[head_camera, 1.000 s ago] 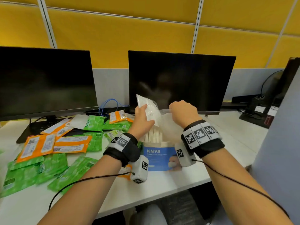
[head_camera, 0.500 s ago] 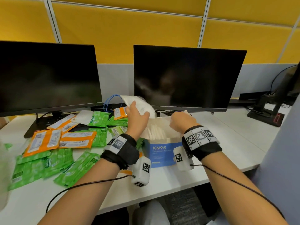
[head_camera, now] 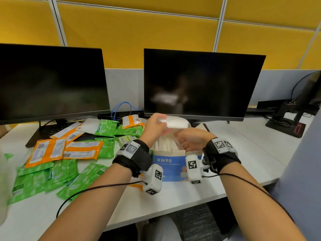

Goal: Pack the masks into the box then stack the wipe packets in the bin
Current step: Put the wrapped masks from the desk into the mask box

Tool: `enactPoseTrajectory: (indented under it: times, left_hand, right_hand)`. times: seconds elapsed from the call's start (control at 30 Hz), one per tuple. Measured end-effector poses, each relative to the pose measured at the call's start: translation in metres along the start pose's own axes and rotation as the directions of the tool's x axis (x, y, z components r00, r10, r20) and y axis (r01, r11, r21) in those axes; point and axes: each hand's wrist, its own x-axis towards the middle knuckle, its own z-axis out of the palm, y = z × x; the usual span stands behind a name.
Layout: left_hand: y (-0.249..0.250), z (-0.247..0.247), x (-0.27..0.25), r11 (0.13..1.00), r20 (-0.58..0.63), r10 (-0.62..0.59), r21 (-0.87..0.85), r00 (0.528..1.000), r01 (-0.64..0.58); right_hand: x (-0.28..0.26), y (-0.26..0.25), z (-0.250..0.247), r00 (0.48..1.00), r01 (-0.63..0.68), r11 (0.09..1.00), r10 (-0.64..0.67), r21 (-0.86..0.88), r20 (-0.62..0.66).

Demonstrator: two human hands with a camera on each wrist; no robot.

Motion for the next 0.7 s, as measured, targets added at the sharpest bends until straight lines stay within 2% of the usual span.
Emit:
enactPoseTrajectory:
  times: [0.07, 0.1, 0.13, 0.23, 0.3, 0.37, 0.47, 0.57, 0.63, 0.7]
  left_hand:
    - [-0.001, 0.000, -0.001, 0.999, 0.025, -0.023, 0.042, 0.999, 0.022]
    - [-0.001, 0.001, -0.002, 0.998, 0.032, -0.025, 0.055, 0.999, 0.024]
    - [-0.002, 0.001, -0.002, 0.998, 0.031, -0.023, 0.057, 0.999, 0.021]
    - [-0.005, 0.001, -0.002, 0.998, 0.004, 0.025, 0.058, 1.000, -0.025]
    - [-0.007, 0.000, -0.002, 0.998, -0.007, 0.036, 0.056, 0.999, -0.036]
    - [-0.008, -0.002, -0.003, 0.999, -0.003, 0.029, -0.016, 1.000, -0.029]
    - [-0.004, -0.004, -0.003, 0.993, 0.003, 0.009, -0.121, 1.000, -0.009]
    - [-0.001, -0.002, -0.004, 0.999, 0.025, 0.041, 0.021, 0.999, -0.041]
    - [-0.001, 0.002, -0.006, 0.981, 0.094, 0.102, 0.158, 0.990, -0.116]
    - [-0.003, 0.005, -0.006, 0.932, 0.217, 0.155, 0.292, 0.964, -0.215]
  right_hand:
    - [0.002, 0.001, 0.003, 1.000, -0.012, 0.962, 0.015, -0.272, 0.009]
    - [0.003, 0.001, 0.007, 1.000, -0.007, 0.929, 0.007, -0.370, -0.001]
    - [0.004, 0.001, 0.010, 1.000, 0.006, 0.919, -0.009, -0.395, -0.007]
    - [0.005, 0.000, 0.013, 0.999, 0.052, 0.977, -0.051, -0.206, 0.012]
    - [0.004, 0.001, 0.009, 0.998, 0.053, 0.981, -0.047, -0.184, 0.036]
    - [0.000, 0.000, 0.002, 0.997, 0.063, 0.993, -0.067, -0.099, -0.038]
    - [-0.004, -0.001, -0.014, 0.975, 0.193, 0.956, -0.162, 0.220, -0.151]
    - [-0.008, 0.000, -0.025, 0.970, 0.228, 0.845, -0.158, 0.483, -0.183]
    - [-0.011, -0.001, -0.026, 0.960, 0.256, 0.815, -0.150, 0.521, -0.236]
    - [-0.013, -0.002, -0.025, 0.924, 0.333, 0.803, -0.175, 0.494, -0.339]
